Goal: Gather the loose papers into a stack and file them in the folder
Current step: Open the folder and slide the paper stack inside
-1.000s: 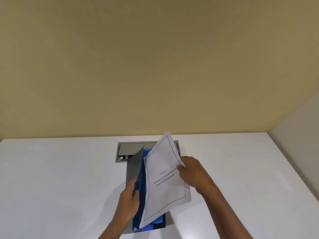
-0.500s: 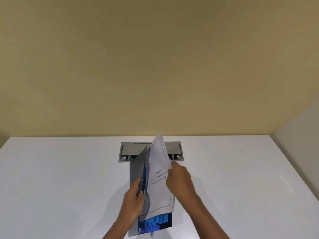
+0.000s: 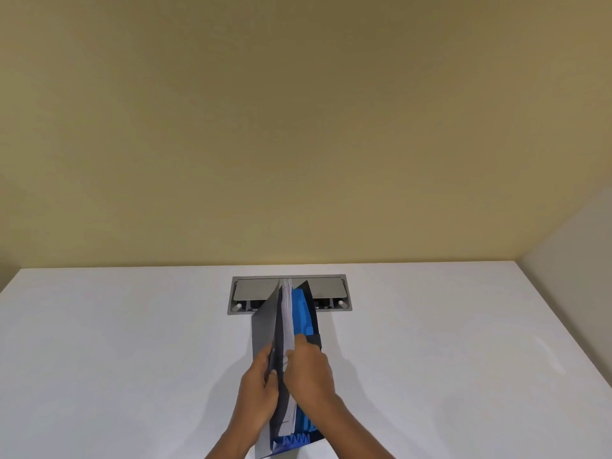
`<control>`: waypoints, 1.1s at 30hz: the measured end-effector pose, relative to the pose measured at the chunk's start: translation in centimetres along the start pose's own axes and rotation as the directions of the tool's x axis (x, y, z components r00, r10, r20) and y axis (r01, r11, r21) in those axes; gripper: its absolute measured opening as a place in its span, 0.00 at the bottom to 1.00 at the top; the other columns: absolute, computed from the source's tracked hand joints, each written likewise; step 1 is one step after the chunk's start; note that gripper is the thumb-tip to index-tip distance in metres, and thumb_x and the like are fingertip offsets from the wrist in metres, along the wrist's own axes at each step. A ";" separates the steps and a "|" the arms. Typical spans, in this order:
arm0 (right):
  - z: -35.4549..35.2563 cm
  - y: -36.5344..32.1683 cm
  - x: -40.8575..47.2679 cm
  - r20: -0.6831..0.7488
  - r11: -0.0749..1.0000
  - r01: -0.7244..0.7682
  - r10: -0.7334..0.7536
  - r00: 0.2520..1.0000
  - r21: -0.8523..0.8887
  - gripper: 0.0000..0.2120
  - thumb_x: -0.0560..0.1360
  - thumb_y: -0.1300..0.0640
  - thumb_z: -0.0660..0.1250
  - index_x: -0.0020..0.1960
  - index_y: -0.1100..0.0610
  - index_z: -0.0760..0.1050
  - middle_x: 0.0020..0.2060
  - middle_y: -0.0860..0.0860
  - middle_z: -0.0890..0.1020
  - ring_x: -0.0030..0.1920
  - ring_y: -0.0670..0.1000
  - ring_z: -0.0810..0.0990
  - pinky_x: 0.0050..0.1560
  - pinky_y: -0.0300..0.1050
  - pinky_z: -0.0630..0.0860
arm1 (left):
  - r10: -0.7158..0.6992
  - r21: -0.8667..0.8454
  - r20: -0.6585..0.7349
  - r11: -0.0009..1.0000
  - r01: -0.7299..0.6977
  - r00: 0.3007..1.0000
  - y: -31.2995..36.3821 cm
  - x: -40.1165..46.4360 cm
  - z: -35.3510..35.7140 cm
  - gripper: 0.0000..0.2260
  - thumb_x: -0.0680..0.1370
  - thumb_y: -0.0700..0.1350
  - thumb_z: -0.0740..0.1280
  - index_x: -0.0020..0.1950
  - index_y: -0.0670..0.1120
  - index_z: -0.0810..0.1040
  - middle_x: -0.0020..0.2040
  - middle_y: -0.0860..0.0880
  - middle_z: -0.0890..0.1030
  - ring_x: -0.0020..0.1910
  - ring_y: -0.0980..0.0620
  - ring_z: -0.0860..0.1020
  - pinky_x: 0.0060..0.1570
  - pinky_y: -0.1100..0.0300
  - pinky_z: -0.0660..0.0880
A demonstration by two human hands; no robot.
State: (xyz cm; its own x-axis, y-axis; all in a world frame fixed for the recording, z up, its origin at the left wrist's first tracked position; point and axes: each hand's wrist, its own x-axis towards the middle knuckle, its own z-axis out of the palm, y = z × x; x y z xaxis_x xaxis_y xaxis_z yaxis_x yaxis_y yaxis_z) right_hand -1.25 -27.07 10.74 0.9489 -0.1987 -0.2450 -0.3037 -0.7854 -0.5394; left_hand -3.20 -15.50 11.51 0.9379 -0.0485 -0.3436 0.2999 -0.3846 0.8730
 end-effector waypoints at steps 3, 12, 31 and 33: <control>1.0 0.3 0.0 0.029 1.000 0.007 -0.007 1.000 0.004 0.12 0.83 0.55 0.68 0.66 0.54 0.74 0.55 0.52 0.85 0.53 0.50 0.85 0.54 0.45 0.83 | 0.011 0.003 0.005 1.000 -0.011 1.000 -0.2 -0.1 0.0 0.23 0.83 0.35 0.58 0.77 0.49 0.67 0.67 0.52 0.77 0.54 0.60 0.78 0.47 0.80 0.73; 2.3 2.9 0.3 -0.003 0.997 -0.069 0.069 0.998 -0.017 0.10 0.81 0.53 0.71 0.61 0.53 0.80 0.54 0.50 0.86 0.51 0.50 0.86 0.53 0.41 0.83 | 0.037 0.097 0.004 0.995 -0.038 0.999 -0.8 0.2 0.6 0.22 0.84 0.38 0.58 0.79 0.49 0.65 0.72 0.50 0.76 0.63 0.53 0.77 0.65 0.60 0.74; 2.0 11.7 0.0 -0.064 0.972 -0.224 0.229 0.971 0.075 0.25 0.75 0.53 0.79 0.68 0.47 0.73 0.69 0.48 0.70 0.44 0.47 0.81 0.40 0.28 0.77 | -0.082 0.306 0.021 0.949 0.072 0.996 -1.8 2.8 8.6 0.25 0.82 0.48 0.64 0.78 0.53 0.62 0.71 0.52 0.77 0.52 0.55 0.82 0.62 0.61 0.77; 1.9 12.6 0.1 -0.072 0.969 -0.233 0.239 0.968 0.081 0.24 0.76 0.56 0.78 0.70 0.48 0.74 0.71 0.49 0.67 0.46 0.46 0.81 0.46 0.29 0.80 | -0.092 0.347 0.039 0.935 0.073 0.995 -2.3 3.1 9.5 0.25 0.82 0.47 0.64 0.79 0.55 0.61 0.70 0.53 0.77 0.44 0.58 0.81 0.59 0.62 0.78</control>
State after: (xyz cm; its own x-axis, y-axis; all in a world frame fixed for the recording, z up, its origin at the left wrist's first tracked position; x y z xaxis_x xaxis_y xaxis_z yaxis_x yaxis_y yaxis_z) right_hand -5.10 -35.91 2.40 0.8526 -0.4222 -0.3080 -0.5222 -0.6671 -0.5313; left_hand -2.65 -23.53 5.11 0.8988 -0.0490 -0.4356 0.2881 -0.6829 0.6713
